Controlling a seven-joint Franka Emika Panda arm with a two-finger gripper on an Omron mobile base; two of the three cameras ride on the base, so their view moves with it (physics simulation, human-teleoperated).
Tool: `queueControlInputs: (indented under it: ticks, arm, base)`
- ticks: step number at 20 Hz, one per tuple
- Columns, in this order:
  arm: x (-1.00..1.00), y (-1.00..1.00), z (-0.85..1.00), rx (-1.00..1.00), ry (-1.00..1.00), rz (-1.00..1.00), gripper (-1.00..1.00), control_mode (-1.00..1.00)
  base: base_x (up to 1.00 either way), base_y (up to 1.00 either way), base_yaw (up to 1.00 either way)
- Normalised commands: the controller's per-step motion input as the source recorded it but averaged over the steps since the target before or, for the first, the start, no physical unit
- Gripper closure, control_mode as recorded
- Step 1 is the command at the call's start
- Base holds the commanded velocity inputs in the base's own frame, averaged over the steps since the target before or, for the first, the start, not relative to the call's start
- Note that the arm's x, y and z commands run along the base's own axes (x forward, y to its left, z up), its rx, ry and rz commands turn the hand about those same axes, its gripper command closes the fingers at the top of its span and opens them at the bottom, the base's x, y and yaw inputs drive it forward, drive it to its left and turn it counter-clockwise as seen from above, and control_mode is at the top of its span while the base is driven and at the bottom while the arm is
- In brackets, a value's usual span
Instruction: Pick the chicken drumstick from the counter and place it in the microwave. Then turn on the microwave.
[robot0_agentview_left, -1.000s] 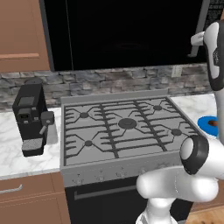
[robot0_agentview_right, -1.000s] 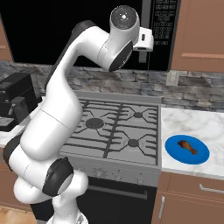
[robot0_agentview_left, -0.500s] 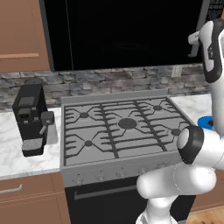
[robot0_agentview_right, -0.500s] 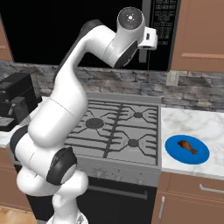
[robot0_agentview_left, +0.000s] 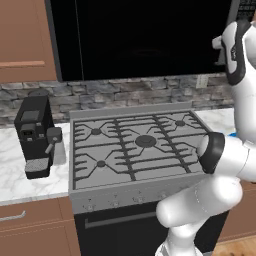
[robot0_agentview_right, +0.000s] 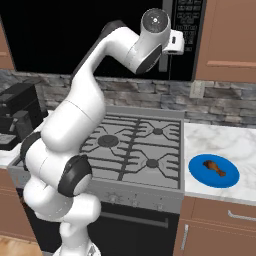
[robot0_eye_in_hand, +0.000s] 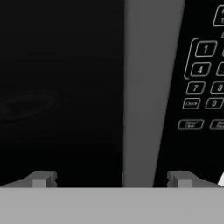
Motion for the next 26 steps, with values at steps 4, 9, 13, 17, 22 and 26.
queueControlInputs:
  ticks: [4,9,13,17,22,26]
  arm:
    - [0.32,-0.13,0.0,-0.01,0.0,0.0,-1.0,-1.0]
    - [0.34,-0.14,0.0,0.0,0.0,0.0,-1.0,-1.0]
    - [0.35,-0.15,0.0,0.0,0.01,0.0,-1.0,-1.0]
    - [0.36,-0.13,0.0,0.0,0.01,0.0,-1.0,-1.0]
    - [0.33,-0.13,0.0,0.0,0.0,0.0,-1.0,-1.0]
    - [0.24,-0.03,-0.01,0.0,0.0,0.0,1.0,-1.0]
  base:
    - [0.0,0.0,0.0]
    - [0.0,0.0,0.0]
    - [0.0,0.0,0.0]
    - [0.0,0.0,0.0]
    - [0.0,0.0,0.0]
    - [0.0,0.0,0.0]
